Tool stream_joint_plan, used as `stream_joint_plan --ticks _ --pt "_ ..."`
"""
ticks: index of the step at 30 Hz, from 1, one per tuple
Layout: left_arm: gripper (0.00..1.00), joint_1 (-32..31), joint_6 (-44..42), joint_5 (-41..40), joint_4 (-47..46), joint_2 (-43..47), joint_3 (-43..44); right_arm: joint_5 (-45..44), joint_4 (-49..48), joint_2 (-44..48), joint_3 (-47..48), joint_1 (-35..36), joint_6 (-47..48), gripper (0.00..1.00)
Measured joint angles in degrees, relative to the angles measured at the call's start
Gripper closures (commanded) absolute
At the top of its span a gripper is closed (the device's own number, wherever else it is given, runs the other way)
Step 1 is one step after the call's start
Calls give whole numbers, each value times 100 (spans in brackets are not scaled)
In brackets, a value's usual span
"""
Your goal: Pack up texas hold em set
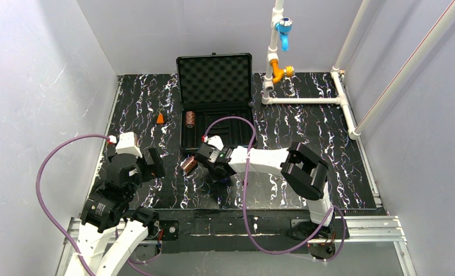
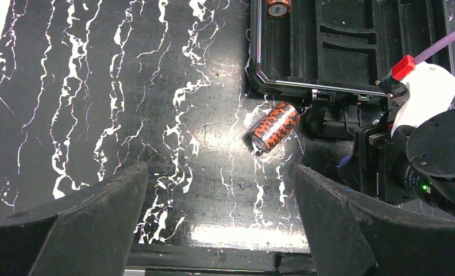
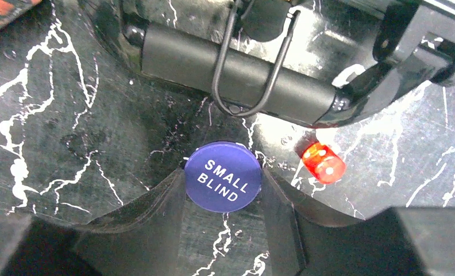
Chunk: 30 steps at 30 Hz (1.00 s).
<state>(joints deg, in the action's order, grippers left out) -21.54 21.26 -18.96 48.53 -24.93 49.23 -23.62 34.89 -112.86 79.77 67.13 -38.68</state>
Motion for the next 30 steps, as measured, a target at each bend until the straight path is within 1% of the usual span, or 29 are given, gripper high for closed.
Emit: stream_joint_plan --ticks 9,20,24,30 --pt "2 0 0 -7 0 0 0 -4 317 20 205 0 7 48" --pt "2 0 0 -9 0 0 -2 -4 514 269 601 0 9 47" --pt "2 0 0 -11 0 0 -2 -2 586 280 890 0 17 47" --pt "2 0 2 -13 0 0 0 2 708 280 1661 -103 142 46"
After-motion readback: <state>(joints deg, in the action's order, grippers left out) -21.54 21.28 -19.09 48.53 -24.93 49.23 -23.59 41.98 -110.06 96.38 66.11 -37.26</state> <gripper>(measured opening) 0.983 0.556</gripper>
